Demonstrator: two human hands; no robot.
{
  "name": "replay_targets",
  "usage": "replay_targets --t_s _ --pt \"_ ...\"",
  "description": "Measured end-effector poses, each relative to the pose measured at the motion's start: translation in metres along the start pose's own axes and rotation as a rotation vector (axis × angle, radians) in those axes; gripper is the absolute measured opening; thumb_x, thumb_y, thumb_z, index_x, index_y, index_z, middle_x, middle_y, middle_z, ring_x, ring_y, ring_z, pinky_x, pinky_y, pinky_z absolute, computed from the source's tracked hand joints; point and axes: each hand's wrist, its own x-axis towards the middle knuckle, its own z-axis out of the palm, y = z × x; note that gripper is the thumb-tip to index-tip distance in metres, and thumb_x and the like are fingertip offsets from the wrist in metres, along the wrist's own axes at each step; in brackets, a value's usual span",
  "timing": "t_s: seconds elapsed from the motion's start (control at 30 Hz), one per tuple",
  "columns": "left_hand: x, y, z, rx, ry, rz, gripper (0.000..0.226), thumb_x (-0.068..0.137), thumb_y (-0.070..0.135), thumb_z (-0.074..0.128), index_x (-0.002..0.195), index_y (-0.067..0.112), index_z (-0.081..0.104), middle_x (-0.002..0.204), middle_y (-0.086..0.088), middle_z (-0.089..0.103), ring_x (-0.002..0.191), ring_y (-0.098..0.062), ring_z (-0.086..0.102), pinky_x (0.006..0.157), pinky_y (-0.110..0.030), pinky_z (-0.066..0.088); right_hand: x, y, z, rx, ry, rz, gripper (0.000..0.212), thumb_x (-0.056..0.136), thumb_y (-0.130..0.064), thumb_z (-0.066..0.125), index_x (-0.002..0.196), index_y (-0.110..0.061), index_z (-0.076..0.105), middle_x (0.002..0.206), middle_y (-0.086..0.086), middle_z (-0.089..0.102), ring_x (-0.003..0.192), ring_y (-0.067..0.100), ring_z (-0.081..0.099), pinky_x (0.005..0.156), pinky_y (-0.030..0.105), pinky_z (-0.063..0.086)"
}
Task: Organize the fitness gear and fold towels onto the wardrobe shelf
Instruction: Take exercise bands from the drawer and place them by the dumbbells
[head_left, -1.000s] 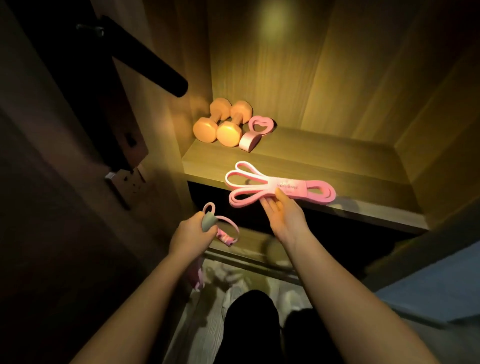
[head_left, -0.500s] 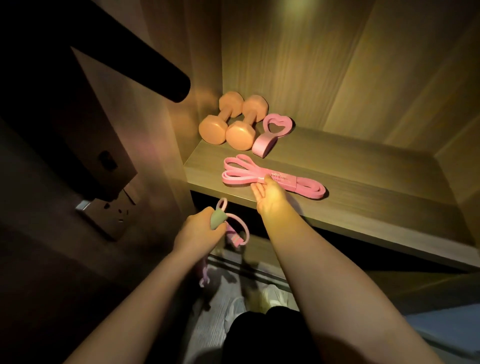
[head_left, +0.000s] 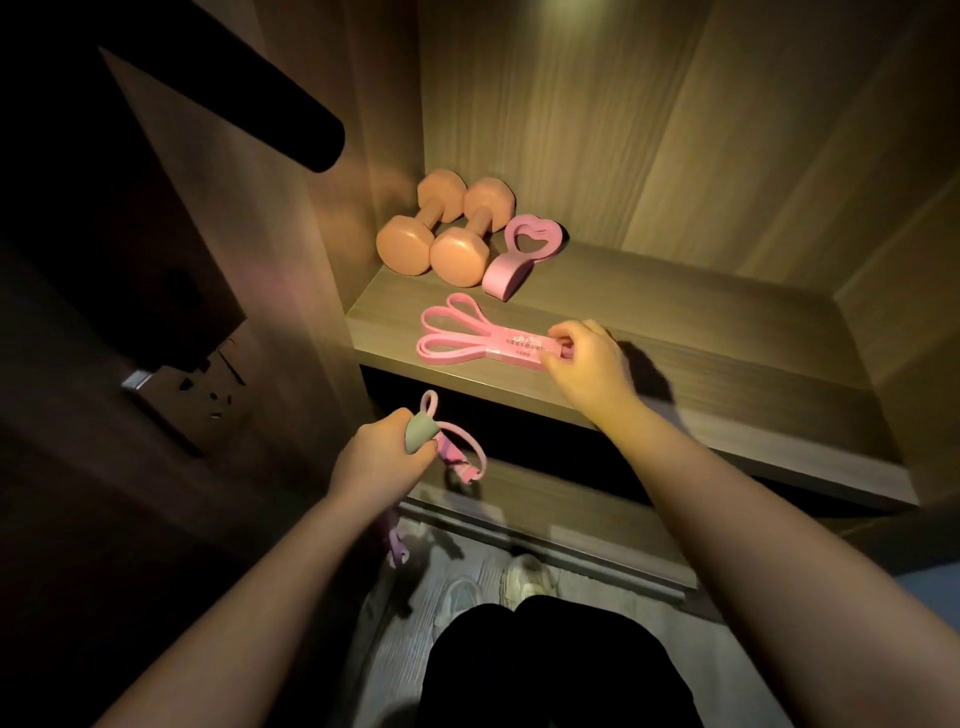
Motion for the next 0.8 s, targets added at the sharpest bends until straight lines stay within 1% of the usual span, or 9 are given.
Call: replay_targets --t_s 0.03,0.07,0.1,0.13,0.23,0.27,0.33,0.5,0.8 --pt "-0.001 0.0 0.0 0.005 0.002 -0.004 0.019 0.088 0.039 0.061 0.088 0.02 0.056 0.081 0.0 0.062 0.076 -0.021 0.061 0.069 -0.038 0.053 0.003 0.005 -0.001 -0.111 -0.056 -0.069 0.048 0.087 -0.034 0.066 0.131 -0.017 0.056 0.131 0.004 0.055 0.12 0.025 0.049 0.102 0.039 0.041" --pt "-0.001 -0.001 -0.001 0.011 0.002 -0.01 0.019 0.088 0.038 0.061 0.088 0.019 0.056 0.08 -0.001 0.062 0.076 -0.021 0.061 0.069 -0.038 0.053 0.007 0.009 0.0 -0.176 -0.131 -0.094 0.06 0.086 -0.039 0.067 0.14 -0.018 0.048 0.139 0.004 0.048 0.128 0.025 0.042 0.106 0.04 0.036" --pt "-0.002 -0.002 -0.001 0.018 0.0 -0.017 0.019 0.088 0.038 0.061 0.088 0.019 0.056 0.08 -0.001 0.062 0.075 -0.021 0.061 0.068 -0.038 0.053 0.011 0.01 0.002 -0.221 -0.198 -0.097 0.068 0.086 -0.042 0.067 0.144 -0.018 0.042 0.143 0.004 0.044 0.131 0.026 0.038 0.107 0.042 0.032" --pt "-0.002 -0.004 -0.001 0.028 -0.005 -0.024 0.019 0.088 0.038 0.061 0.089 0.019 0.056 0.08 -0.001 0.062 0.075 -0.021 0.061 0.068 -0.039 0.054 0.015 0.011 0.004 -0.255 -0.236 -0.098 0.068 0.087 -0.044 0.066 0.144 -0.019 0.041 0.141 0.004 0.044 0.131 0.027 0.037 0.106 0.043 0.031" --pt "0.0 -0.01 0.0 0.038 -0.019 -0.044 0.018 0.088 0.037 0.061 0.09 0.019 0.056 0.081 0.0 0.062 0.076 -0.021 0.061 0.07 -0.041 0.054 0.026 0.01 0.007 -0.259 -0.217 -0.167 0.045 0.087 -0.041 0.067 0.126 -0.021 0.059 0.121 0.005 0.053 0.117 0.028 0.046 0.095 0.041 0.039" --pt "0.002 -0.012 0.0 0.034 -0.023 -0.052 0.018 0.088 0.037 0.061 0.091 0.019 0.057 0.082 0.0 0.063 0.078 -0.021 0.061 0.072 -0.041 0.055 0.028 0.007 0.008 -0.251 -0.214 -0.194 0.041 0.087 -0.04 0.067 0.123 -0.021 0.062 0.117 0.005 0.055 0.113 0.027 0.048 0.093 0.041 0.042" --pt "0.006 -0.014 -0.001 0.029 -0.031 -0.069 0.02 0.088 0.039 0.06 0.092 0.02 0.057 0.084 -0.001 0.063 0.08 -0.022 0.061 0.074 -0.041 0.054 0.03 -0.001 0.012 -0.244 -0.216 -0.233 0.04 0.087 -0.039 0.068 0.122 -0.022 0.063 0.115 0.004 0.056 0.11 0.025 0.049 0.091 0.041 0.044" --pt "0.016 -0.018 -0.003 0.035 -0.031 -0.082 0.018 0.087 0.041 0.06 0.088 0.023 0.056 0.082 0.002 0.061 0.078 -0.018 0.06 0.069 -0.036 0.053 0.041 -0.023 0.028 -0.237 -0.211 -0.27 0.039 0.087 -0.039 0.068 0.122 -0.023 0.063 0.117 0.005 0.057 0.112 0.027 0.049 0.092 0.039 0.042" --pt "0.024 -0.024 0.0 0.063 -0.033 -0.118 0.021 0.086 0.042 0.06 0.089 0.022 0.055 0.084 0.001 0.063 0.078 -0.021 0.062 0.074 -0.039 0.055 0.059 -0.058 0.055 -0.187 -0.208 -0.285 0.039 0.088 -0.039 0.067 0.123 -0.022 0.062 0.117 0.005 0.055 0.112 0.027 0.048 0.09 0.039 0.035"
